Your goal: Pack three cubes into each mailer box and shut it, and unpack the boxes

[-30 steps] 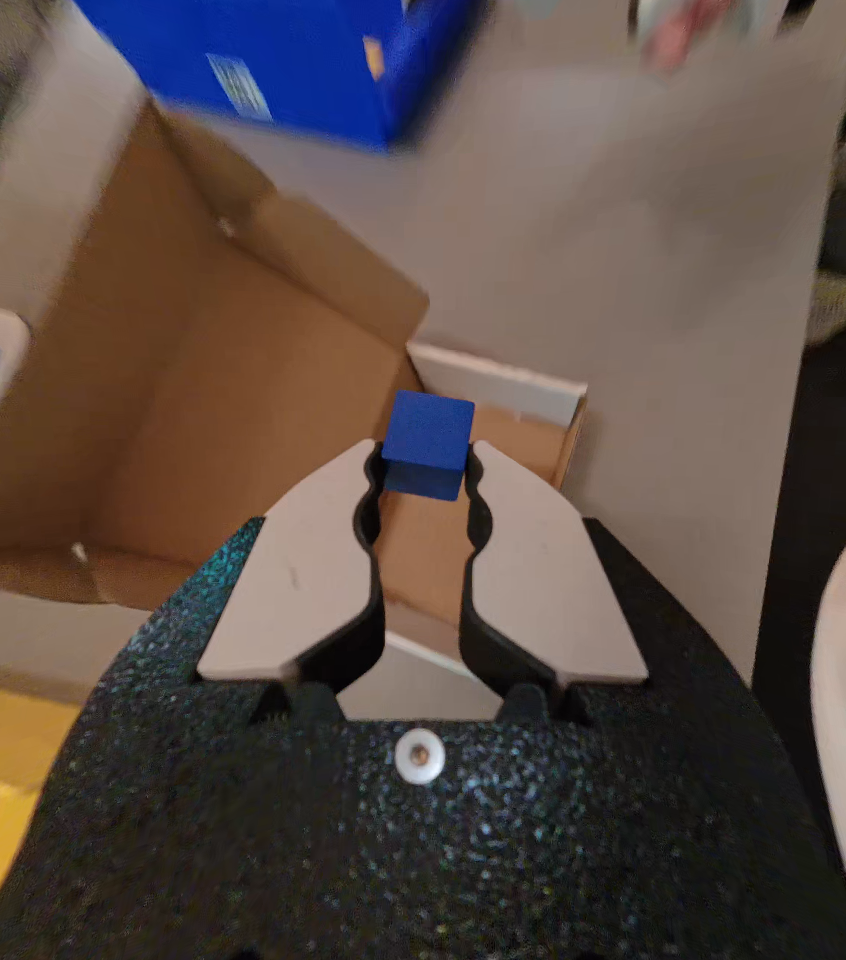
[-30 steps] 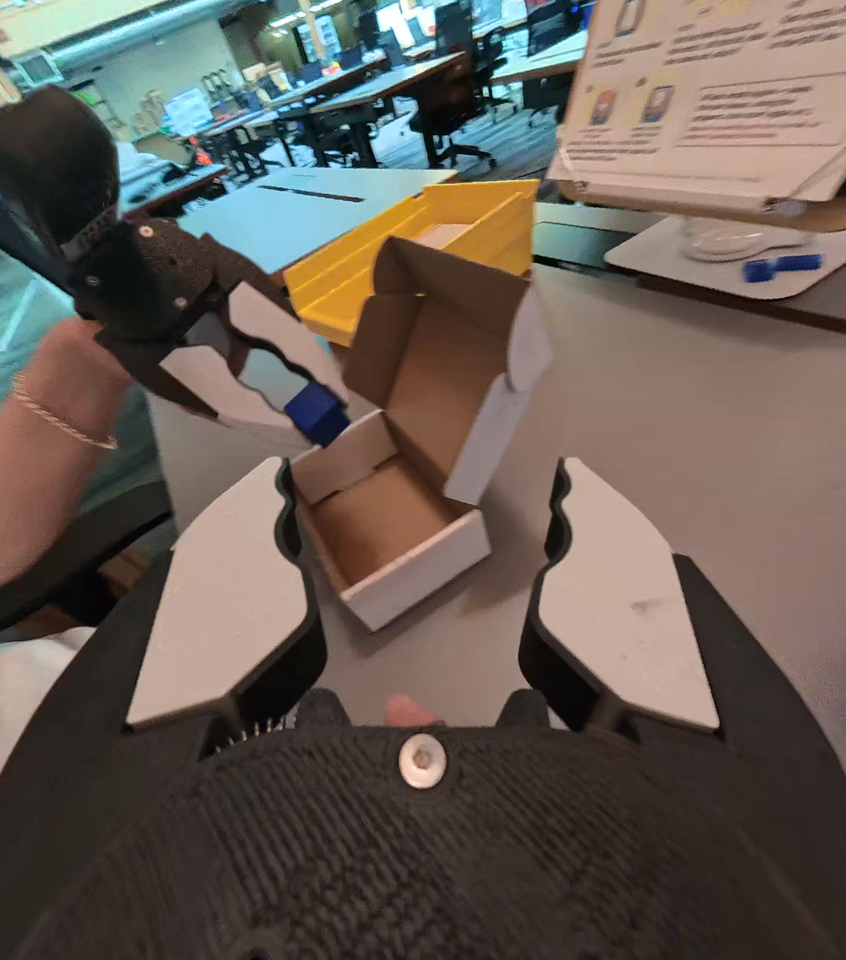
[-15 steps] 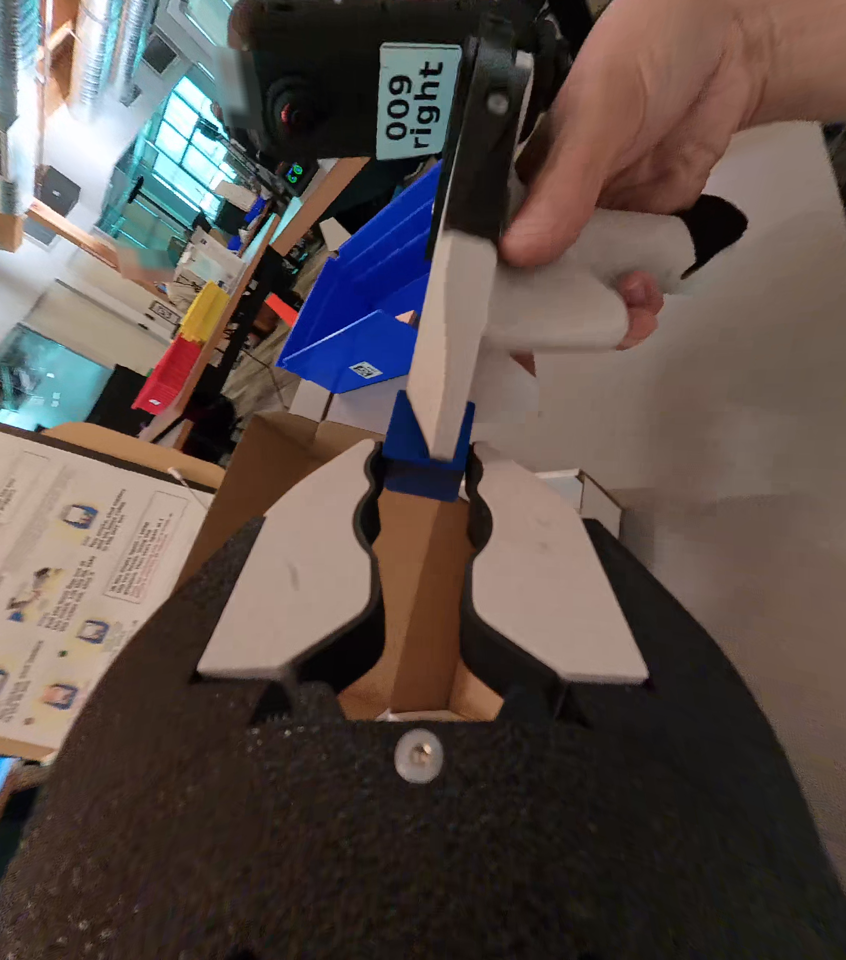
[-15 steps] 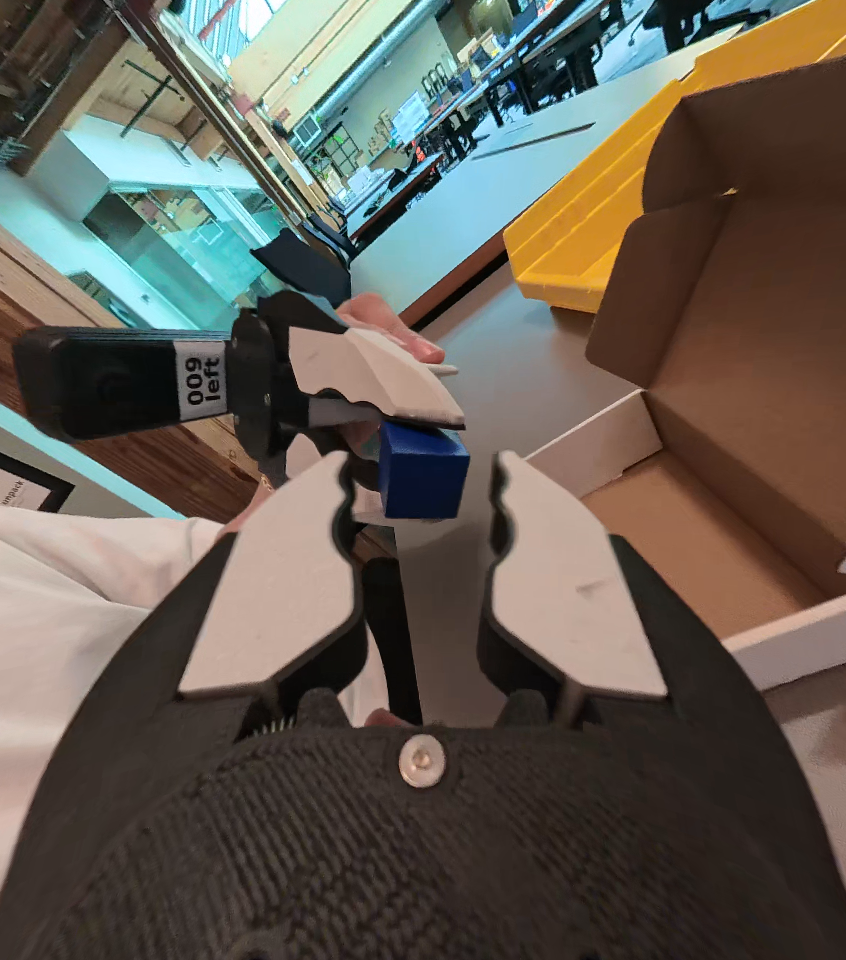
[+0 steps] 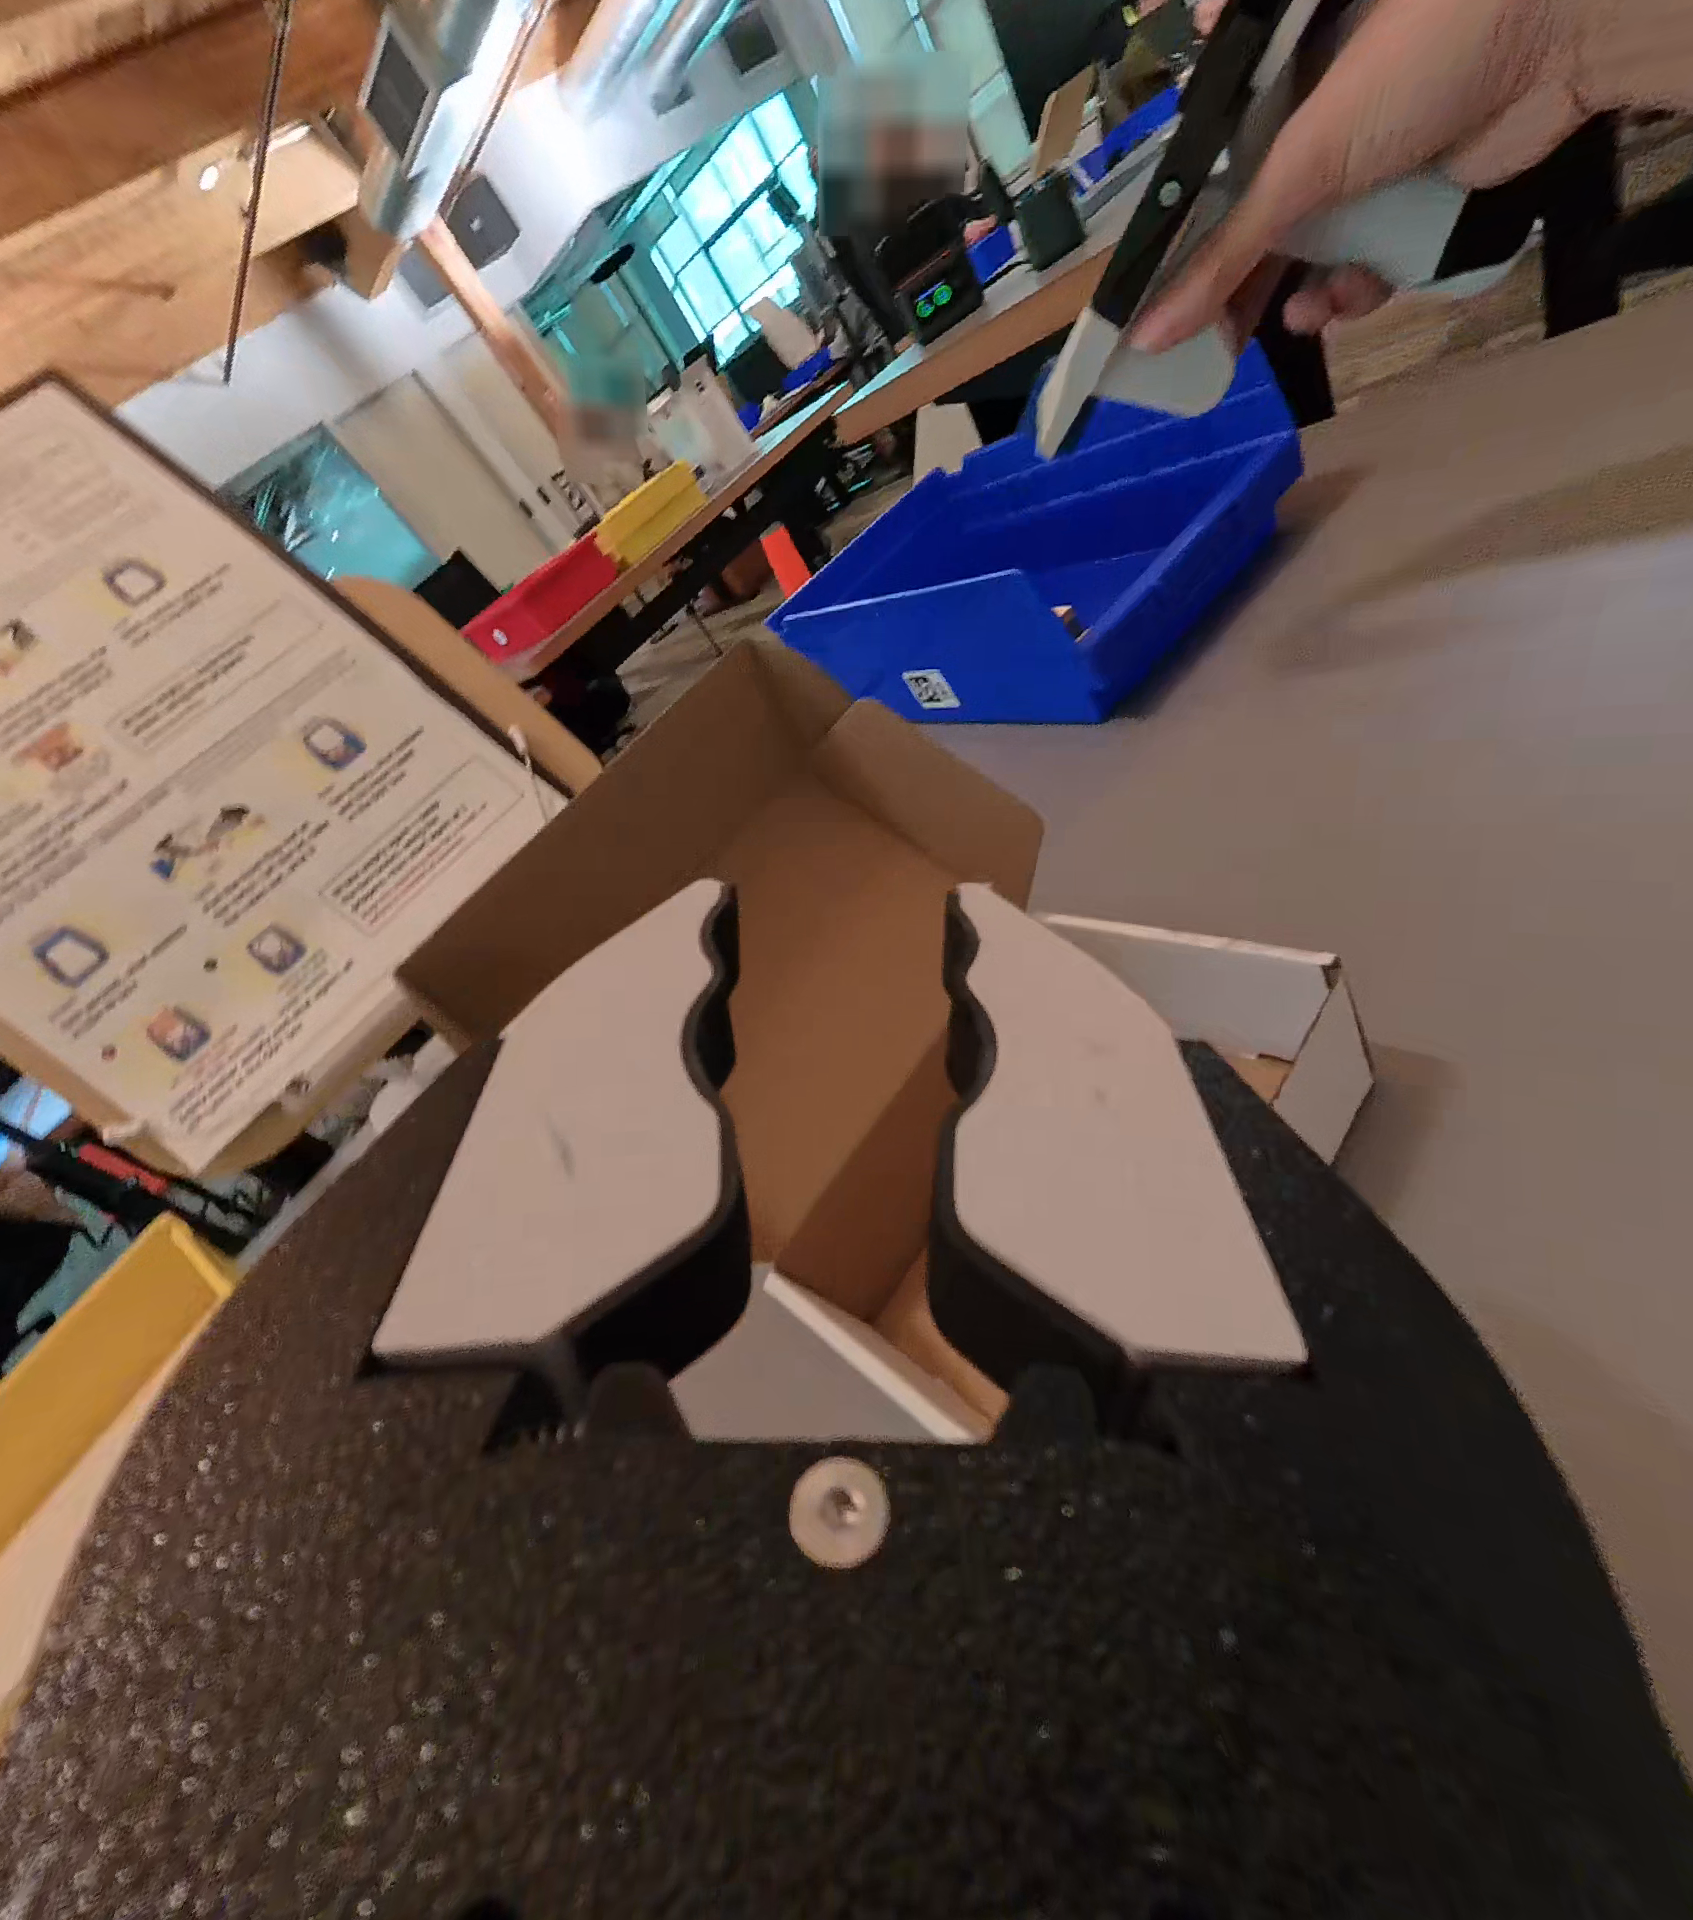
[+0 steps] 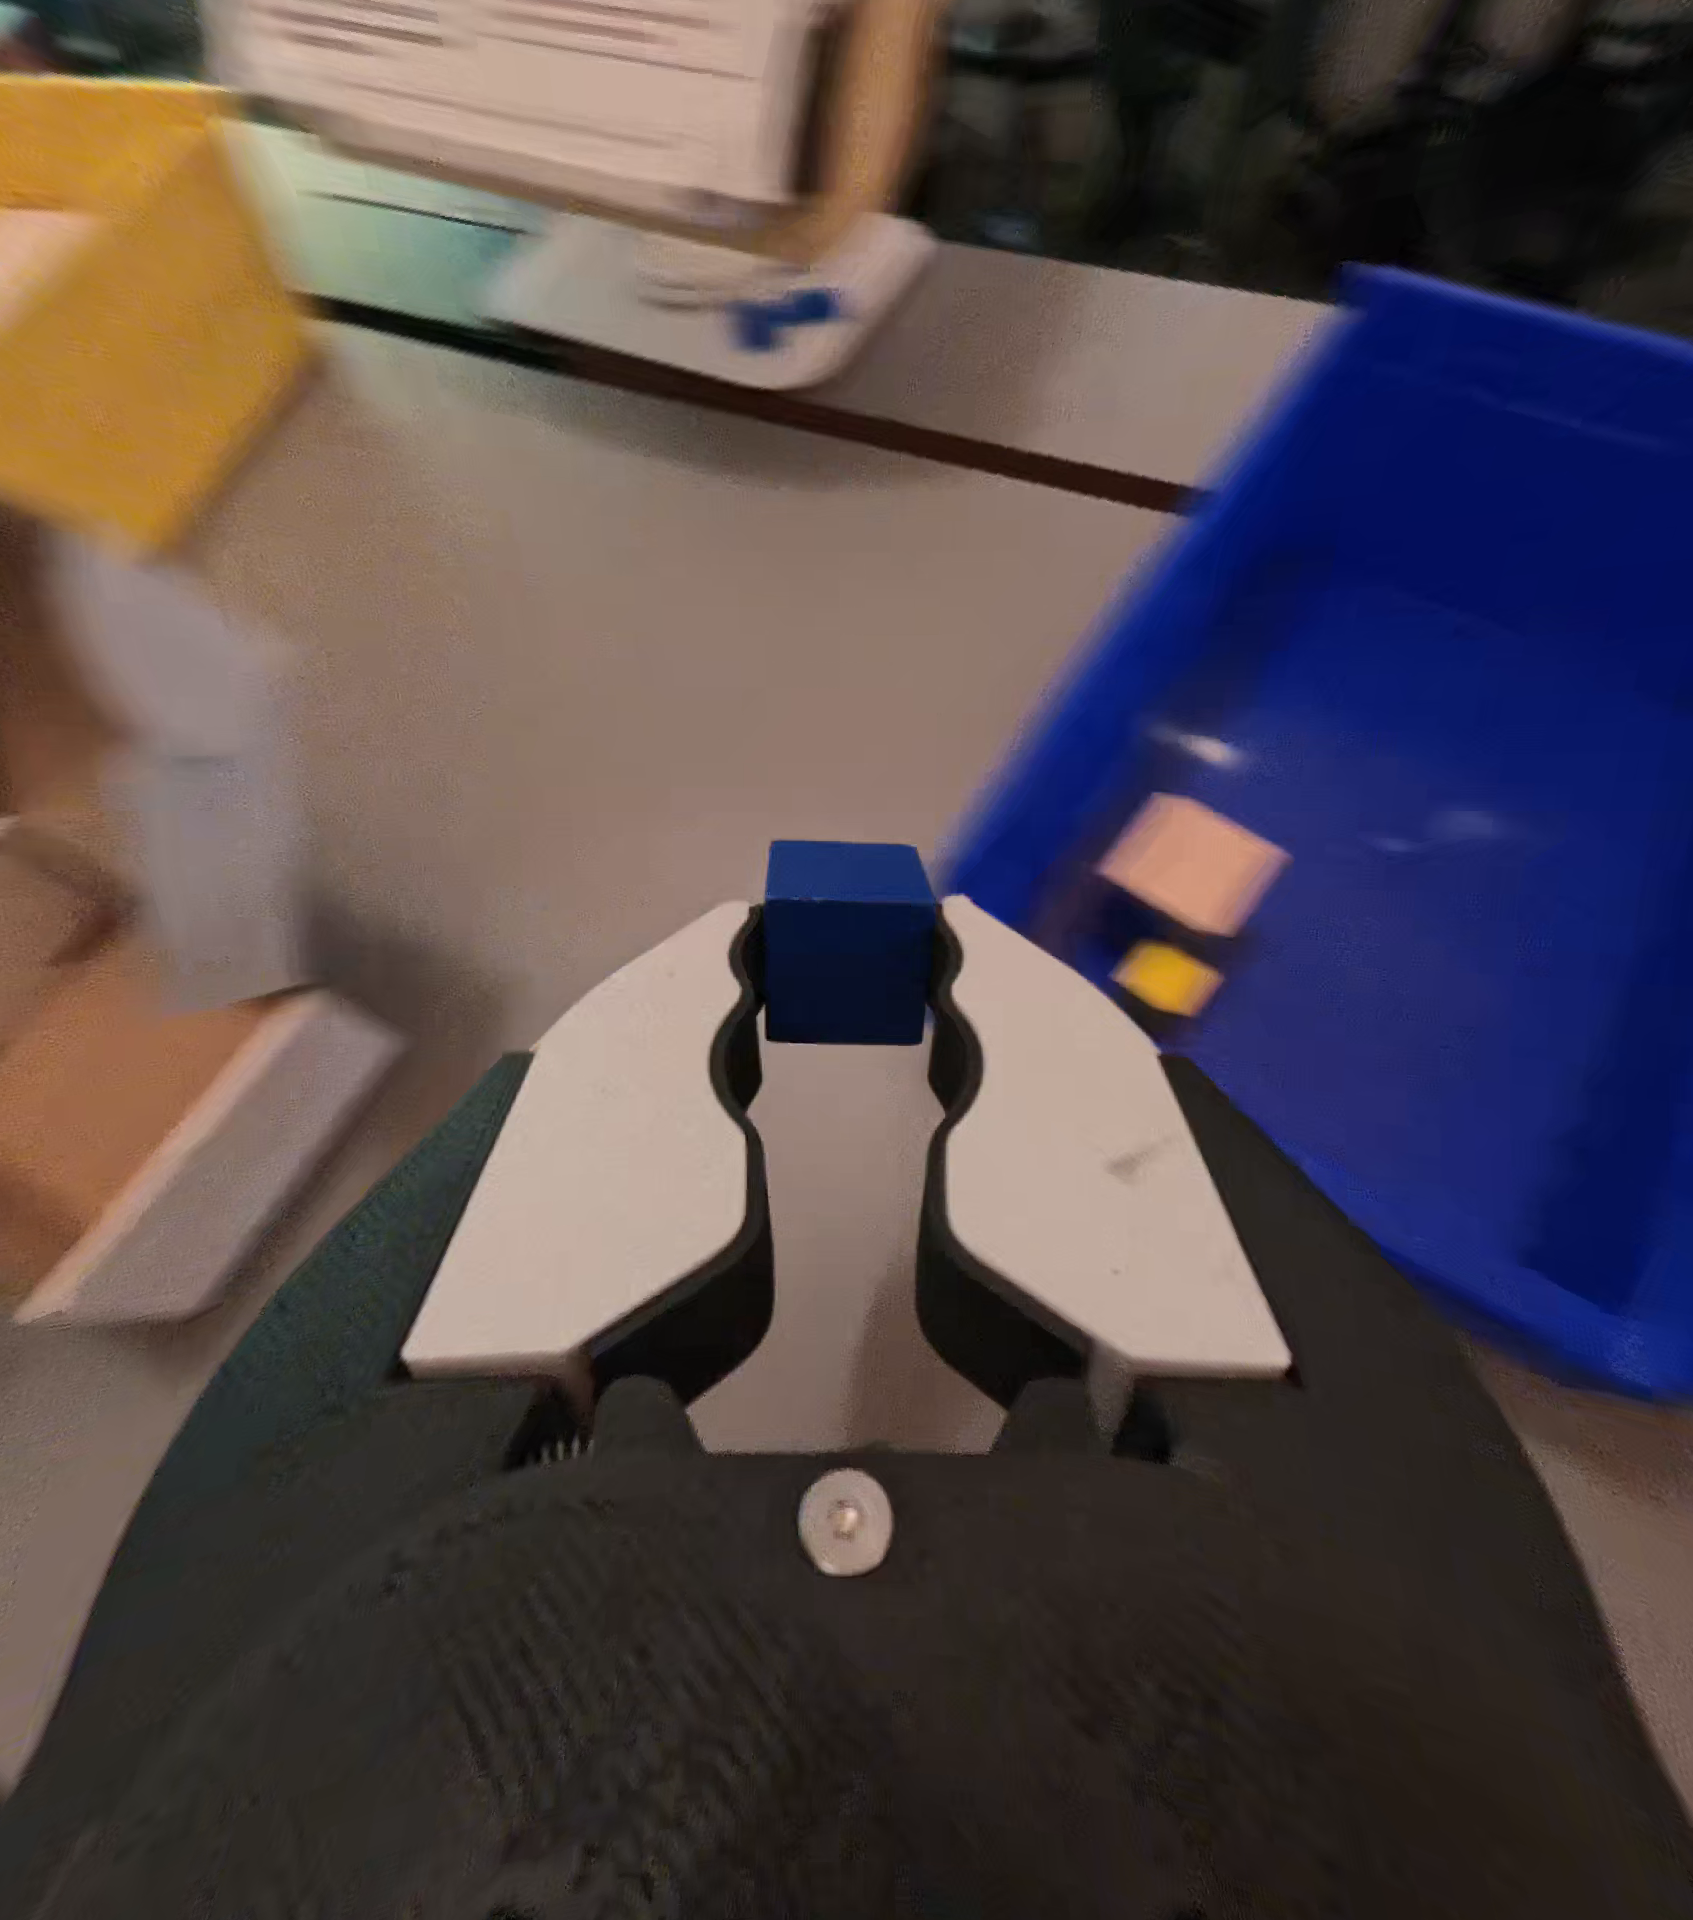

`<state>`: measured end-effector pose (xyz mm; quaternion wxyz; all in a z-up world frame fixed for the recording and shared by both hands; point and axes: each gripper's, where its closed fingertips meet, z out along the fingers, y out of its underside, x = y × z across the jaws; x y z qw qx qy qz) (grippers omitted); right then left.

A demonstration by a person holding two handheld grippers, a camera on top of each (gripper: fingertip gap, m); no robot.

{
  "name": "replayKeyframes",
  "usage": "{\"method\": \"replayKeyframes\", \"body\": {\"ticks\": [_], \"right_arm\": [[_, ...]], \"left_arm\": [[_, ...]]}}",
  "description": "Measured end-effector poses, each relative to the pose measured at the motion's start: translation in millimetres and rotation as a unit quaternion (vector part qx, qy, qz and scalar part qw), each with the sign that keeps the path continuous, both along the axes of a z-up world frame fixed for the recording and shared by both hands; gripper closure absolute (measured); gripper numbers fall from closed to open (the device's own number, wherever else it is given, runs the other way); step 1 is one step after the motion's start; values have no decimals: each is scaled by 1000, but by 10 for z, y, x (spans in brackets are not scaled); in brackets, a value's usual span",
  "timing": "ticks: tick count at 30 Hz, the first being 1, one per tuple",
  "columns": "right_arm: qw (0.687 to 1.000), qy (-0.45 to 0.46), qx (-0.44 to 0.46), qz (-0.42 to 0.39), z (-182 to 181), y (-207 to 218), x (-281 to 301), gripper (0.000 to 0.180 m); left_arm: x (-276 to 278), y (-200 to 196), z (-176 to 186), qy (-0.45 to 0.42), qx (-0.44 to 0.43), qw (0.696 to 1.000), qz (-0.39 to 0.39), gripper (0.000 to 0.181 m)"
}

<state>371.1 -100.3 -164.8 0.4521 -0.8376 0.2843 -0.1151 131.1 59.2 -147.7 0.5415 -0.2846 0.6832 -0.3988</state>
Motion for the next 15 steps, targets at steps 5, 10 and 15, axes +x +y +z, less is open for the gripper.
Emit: {"method": "replayKeyframes", "body": {"ticks": [5, 10, 15], "right_arm": [[989, 1, -123, -87, -260, -661, 931, 151], [966, 11, -242, -85, -685, -933, 1239, 150], [964, 22, -249, -93, -781, -1011, 1348, 150]], "left_arm": [[-20, 138, -151, 35, -28, 999, 19, 149], [37, 153, -251, 59, -25, 998, 30, 149], [53, 160, -316, 72, -4, 997, 32, 149]]}}
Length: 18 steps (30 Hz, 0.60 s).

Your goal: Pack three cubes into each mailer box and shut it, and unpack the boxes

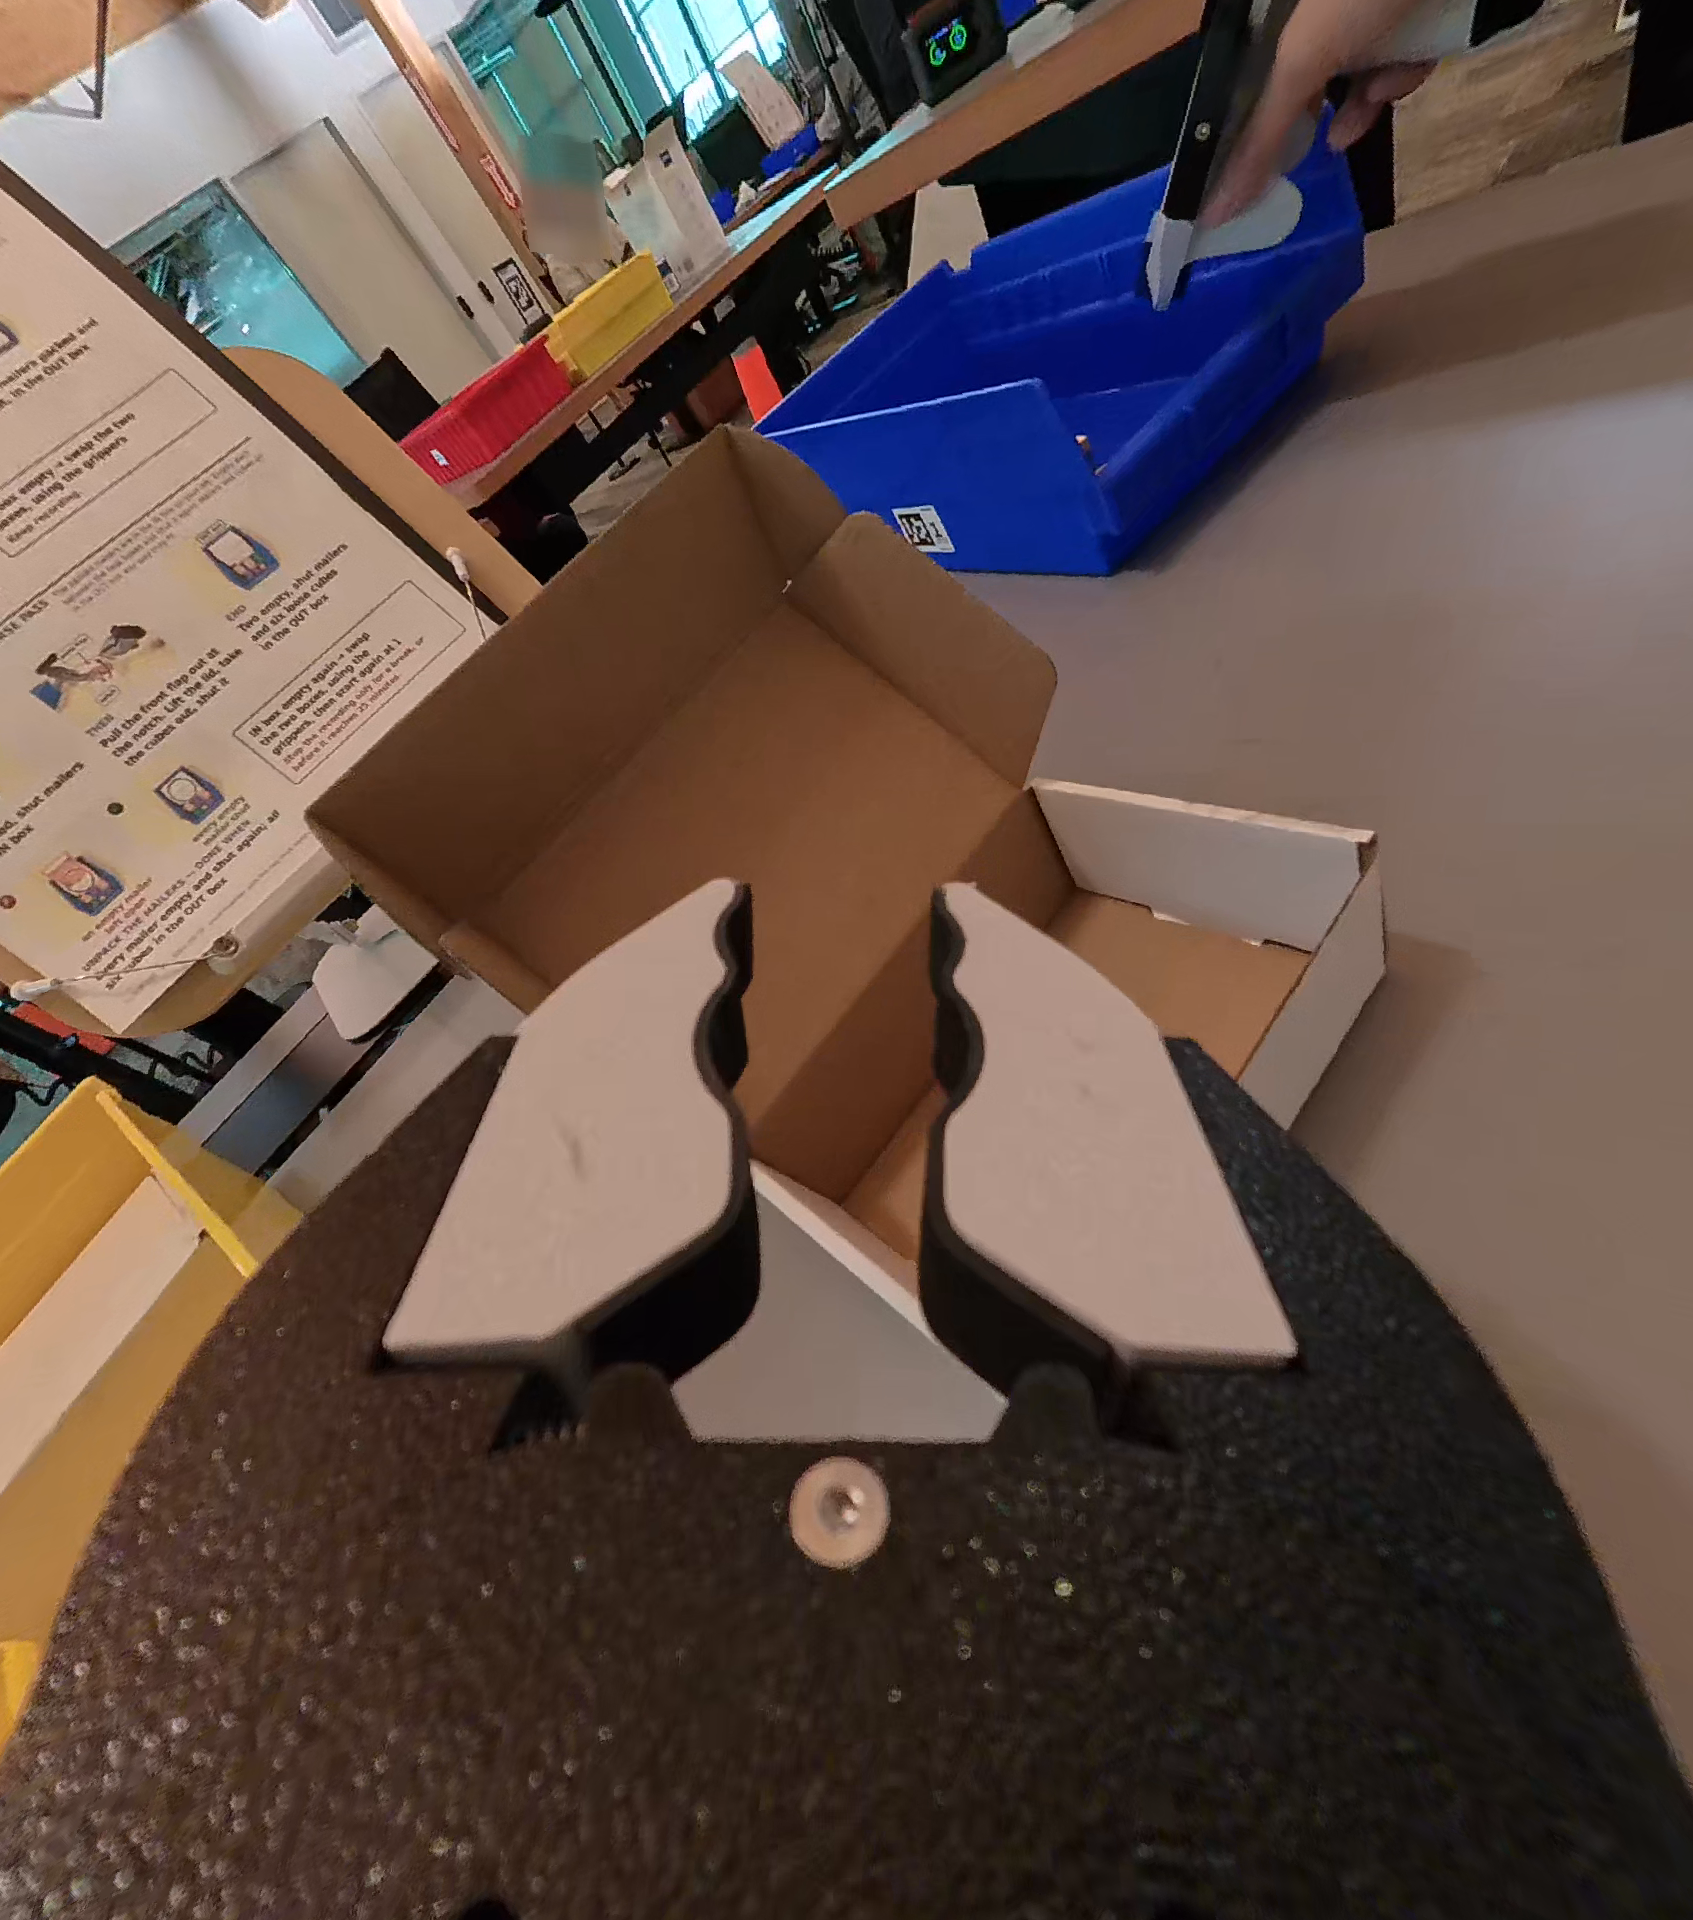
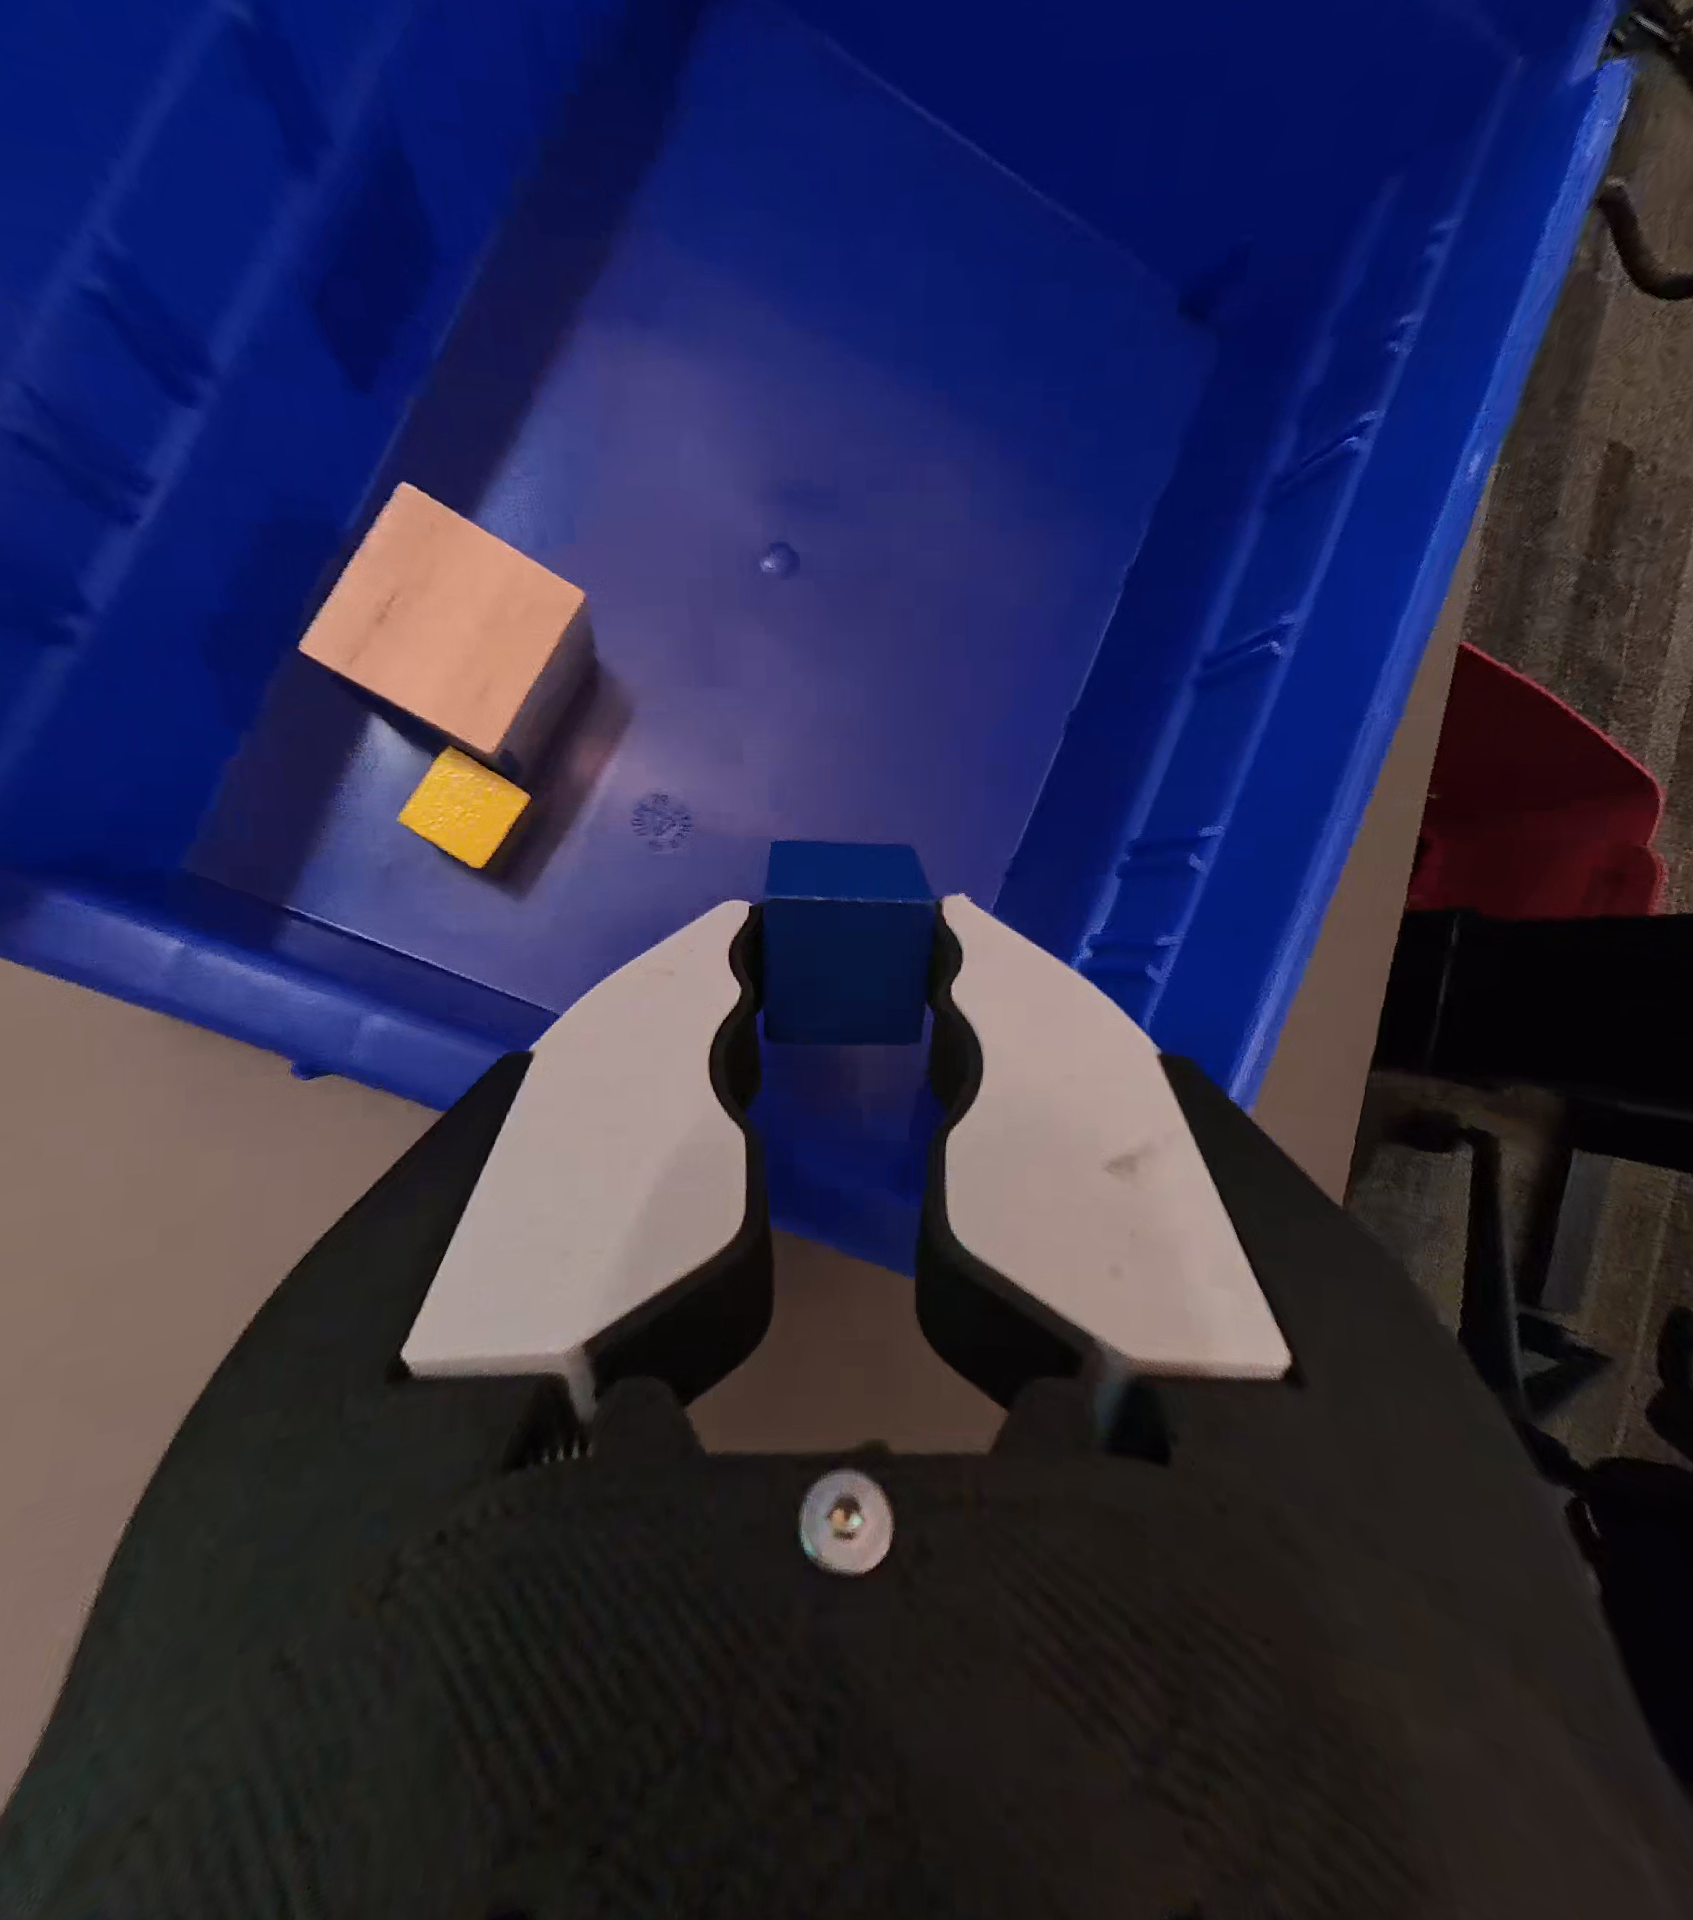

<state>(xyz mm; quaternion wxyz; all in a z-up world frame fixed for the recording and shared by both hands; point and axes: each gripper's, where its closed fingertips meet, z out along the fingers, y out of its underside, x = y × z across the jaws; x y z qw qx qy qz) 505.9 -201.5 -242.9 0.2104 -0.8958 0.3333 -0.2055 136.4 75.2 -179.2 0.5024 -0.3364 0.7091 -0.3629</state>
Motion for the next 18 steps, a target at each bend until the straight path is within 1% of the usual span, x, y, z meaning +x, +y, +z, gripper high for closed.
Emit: {"method": "replayKeyframes", "body": {"ticks": [3, 6, 11, 18], "right_arm": [[1000, 7, -18, -5, -22, -86, 56, 150], [1000, 11, -9, 2, -13, -41, 70, 150], [998, 52, 20, 28, -78, 200, -86, 150], [994, 76, -17, 74, -210, 456, -231, 150]], "left_arm": [[5, 9, -19, 4, -6, 1000, 1, 149], [15, 3, -61, 7, -10, 1000, -3, 149], [47, -23, -175, 29, -4, 1000, -10, 149], [26, -32, -232, 42, 3, 999, -18, 149]]}}
